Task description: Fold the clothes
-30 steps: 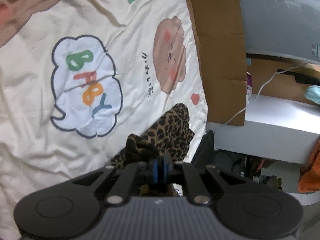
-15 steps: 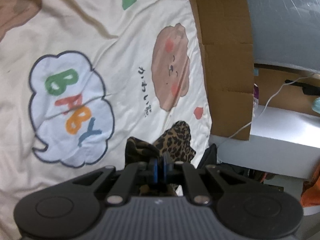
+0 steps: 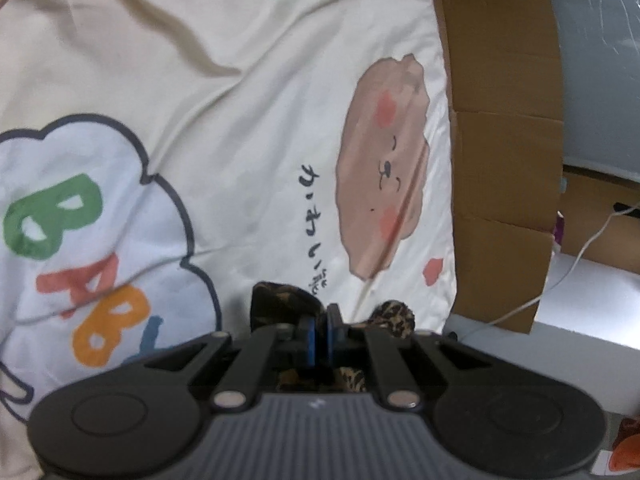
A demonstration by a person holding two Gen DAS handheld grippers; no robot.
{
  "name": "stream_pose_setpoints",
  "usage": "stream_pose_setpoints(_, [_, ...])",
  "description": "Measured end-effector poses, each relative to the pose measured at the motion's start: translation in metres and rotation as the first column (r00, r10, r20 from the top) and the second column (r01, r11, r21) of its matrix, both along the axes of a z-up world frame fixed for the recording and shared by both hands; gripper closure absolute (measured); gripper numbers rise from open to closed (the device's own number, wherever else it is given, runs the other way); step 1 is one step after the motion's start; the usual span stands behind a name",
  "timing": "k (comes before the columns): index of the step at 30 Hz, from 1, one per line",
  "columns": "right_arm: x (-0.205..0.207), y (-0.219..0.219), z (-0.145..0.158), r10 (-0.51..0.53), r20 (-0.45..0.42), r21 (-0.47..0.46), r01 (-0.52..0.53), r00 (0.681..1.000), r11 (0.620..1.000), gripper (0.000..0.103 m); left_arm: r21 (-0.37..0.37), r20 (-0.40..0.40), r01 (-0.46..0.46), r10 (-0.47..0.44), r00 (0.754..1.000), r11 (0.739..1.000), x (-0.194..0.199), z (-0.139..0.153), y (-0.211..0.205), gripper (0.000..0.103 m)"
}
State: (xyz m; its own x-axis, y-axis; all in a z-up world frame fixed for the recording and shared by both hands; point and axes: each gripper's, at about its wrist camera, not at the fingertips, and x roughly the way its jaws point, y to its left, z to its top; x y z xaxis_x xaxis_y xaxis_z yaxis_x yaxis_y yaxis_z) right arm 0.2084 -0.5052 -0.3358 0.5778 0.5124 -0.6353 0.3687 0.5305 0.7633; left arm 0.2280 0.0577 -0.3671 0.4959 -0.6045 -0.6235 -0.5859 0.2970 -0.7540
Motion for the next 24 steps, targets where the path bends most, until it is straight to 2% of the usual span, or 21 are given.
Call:
stream_pose_setpoints(4, [-0.005, -0.001, 0.006, 0.003, 0.031, 0.021, -0.004, 1.0, 1.0, 0.096, -0.013, 0.026, 0.006, -0.005, 1.0, 1.0, -0.002, 0.012, 0.0, 0.097])
stream_pose_setpoints(10, [-0.021, -0.009, 0.027, -0.04, 0.092, 0.105, 0.031, 0.995, 0.994, 0.096, -0.041, 0.073, -0.017, 0.02, 0.997, 0.999, -0.008, 0.033, 0.003, 0.097])
stream_pose_setpoints(17, [-0.001, -0.017, 0.006, -0.098, 0.029, 0.083, 0.095, 0.995, 0.992, 0.097, -0.004, 0.004, -0.045, 0.045, 0.999, 0.999, 0.02, 0.015, -0.005, 0.097])
stream_pose_setpoints(24, [0.02, -0.013, 0.001, -0.053, 0.034, 0.032, 0.052, 0.998, 0.998, 0.094, 0.03, -0.036, -0.012, 0.013, 0.999, 0.999, 0.035, 0.0, -0.007, 0.094])
